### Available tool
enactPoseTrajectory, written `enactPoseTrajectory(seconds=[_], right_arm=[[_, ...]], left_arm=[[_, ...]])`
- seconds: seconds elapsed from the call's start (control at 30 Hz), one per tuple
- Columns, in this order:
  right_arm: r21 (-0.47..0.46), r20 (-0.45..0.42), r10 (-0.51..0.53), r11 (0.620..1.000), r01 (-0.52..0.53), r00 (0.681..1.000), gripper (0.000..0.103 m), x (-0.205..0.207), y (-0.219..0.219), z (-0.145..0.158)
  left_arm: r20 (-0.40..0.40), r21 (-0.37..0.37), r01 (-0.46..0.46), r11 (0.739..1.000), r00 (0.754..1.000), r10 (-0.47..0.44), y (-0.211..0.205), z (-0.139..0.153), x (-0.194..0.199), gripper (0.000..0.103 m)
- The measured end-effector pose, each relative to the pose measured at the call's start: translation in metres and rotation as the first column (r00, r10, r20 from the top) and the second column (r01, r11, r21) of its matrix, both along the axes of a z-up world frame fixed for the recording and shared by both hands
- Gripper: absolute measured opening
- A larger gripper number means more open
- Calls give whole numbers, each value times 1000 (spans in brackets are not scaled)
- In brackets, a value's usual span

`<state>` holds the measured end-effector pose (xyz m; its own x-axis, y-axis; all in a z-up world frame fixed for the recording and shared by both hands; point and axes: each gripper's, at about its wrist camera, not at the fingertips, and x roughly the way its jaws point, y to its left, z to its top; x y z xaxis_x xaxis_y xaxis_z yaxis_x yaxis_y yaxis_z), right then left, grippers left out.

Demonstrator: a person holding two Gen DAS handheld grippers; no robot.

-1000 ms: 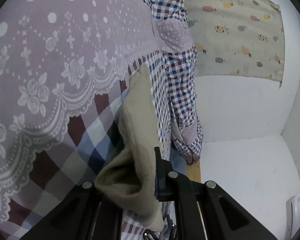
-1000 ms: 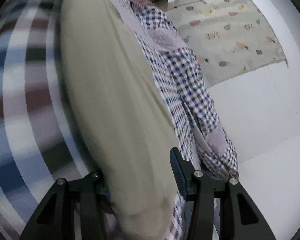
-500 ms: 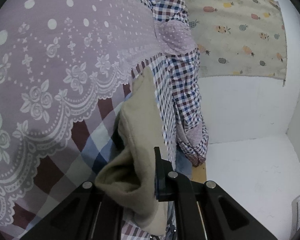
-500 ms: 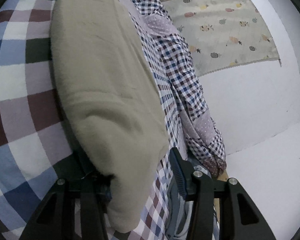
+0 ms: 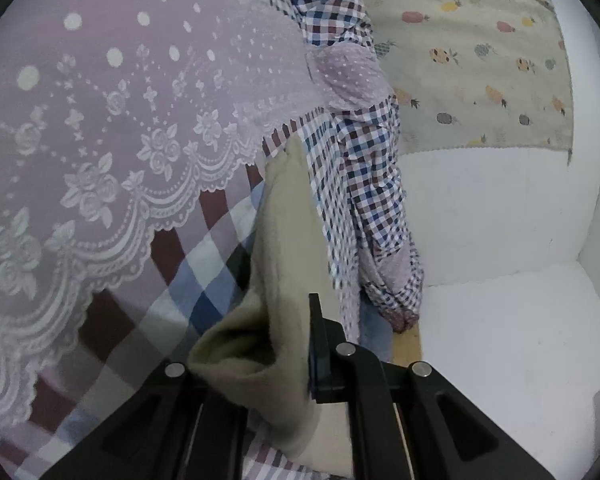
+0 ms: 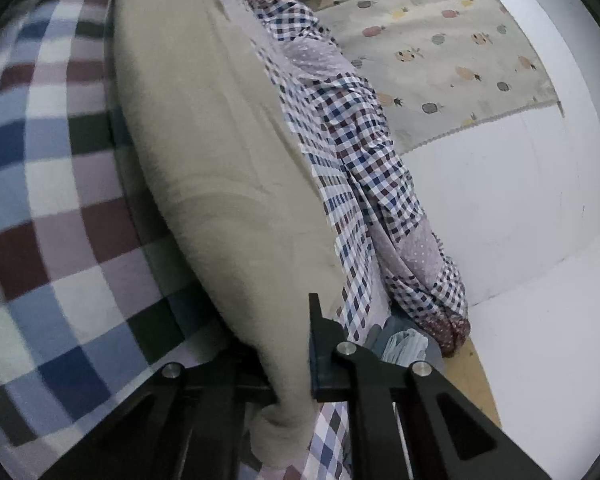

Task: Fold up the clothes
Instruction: 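Lift the khaki shirt with both grippers and lay it across the bed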

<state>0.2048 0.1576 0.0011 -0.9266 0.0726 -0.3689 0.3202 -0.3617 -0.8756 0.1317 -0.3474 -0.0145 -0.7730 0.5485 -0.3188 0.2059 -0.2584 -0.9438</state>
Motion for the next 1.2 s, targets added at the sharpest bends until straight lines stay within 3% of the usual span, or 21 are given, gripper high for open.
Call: enactPoseTrajectory(seconds=[0.17, 0.4, 0.63, 0.83, 0.9, 1.0, 1.2], right_arm=[[-39, 8, 15, 999, -15, 1000, 6, 28, 7, 28], [-76, -12, 30, 997, -31, 999, 7, 76, 25, 97], [-158, -111, 24, 987, -42, 994, 7, 125, 37, 198], [-185, -188, 42, 980, -77, 981, 7, 155, 39, 272], [-207, -192, 39, 975, -79, 981, 7, 155, 40, 286], [-231, -182, 36, 970, -79, 983, 7, 147, 41, 291], [-227, -61, 29, 973, -42, 998, 7, 107, 34, 254]], left_arm=[[-31, -38, 13, 999, 999, -15, 4, 29, 32, 6], [-158, -3, -6, 1000, 987, 6, 1, 96, 90, 6], [-349, 1, -58, 998, 936, 55, 0, 197, 149, 6], [-443, -32, -69, 997, 895, 47, -1, 263, 177, 6], [-444, -60, -75, 995, 895, 40, -2, 271, 175, 6], [-404, -76, -77, 994, 914, 39, 2, 265, 159, 6], [-246, -72, -81, 994, 967, 61, 5, 208, 117, 6]])
